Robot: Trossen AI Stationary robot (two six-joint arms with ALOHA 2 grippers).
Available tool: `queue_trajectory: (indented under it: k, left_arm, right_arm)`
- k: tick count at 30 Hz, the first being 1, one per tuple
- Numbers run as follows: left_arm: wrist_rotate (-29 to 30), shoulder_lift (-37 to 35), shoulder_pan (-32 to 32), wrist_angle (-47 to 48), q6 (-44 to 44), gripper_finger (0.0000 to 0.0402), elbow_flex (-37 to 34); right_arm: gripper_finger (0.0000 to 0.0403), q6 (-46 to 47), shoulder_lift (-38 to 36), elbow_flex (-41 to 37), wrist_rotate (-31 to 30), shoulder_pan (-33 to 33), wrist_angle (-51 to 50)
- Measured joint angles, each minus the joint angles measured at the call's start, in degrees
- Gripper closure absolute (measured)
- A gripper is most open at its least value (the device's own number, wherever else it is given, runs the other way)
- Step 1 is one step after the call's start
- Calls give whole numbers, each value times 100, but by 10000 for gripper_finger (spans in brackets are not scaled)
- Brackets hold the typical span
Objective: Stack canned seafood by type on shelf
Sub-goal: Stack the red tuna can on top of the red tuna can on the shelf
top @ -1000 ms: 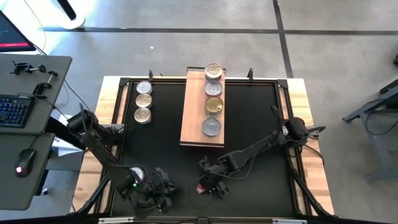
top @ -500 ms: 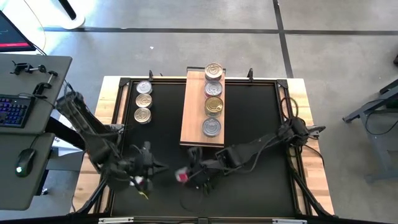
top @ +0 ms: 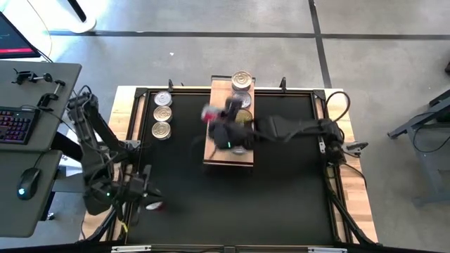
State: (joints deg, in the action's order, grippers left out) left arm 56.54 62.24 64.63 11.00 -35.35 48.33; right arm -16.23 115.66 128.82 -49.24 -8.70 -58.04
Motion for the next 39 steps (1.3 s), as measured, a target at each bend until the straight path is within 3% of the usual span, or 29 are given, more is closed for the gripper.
queue_trajectory:
  k: [5,9,14,19,23,39]
  left_arm:
    - [-755,8,-231,-2922,300,401,-1190]
    - [-1222,11,-683,-4122,349,401,-1581]
    - [-1240,10,-1097,-4091,400,401,-1595]
    - [-1251,11,-1269,-4055,463,401,-1595]
    - [-1246,17,-1351,-3937,503,401,-1597]
    - [-1231,15,-1480,-3772,503,401,-1600]
  right_arm:
    - [288,314,7,46,-155,837,-1409]
    - [288,68,7,48,-64,1347,-1500]
    - [288,-70,42,48,575,1743,-1557]
    - [279,-338,125,43,671,1929,-1659]
    - [275,-453,217,43,1115,2012,-1878]
    - [275,-829,310,39,978,1996,-2109]
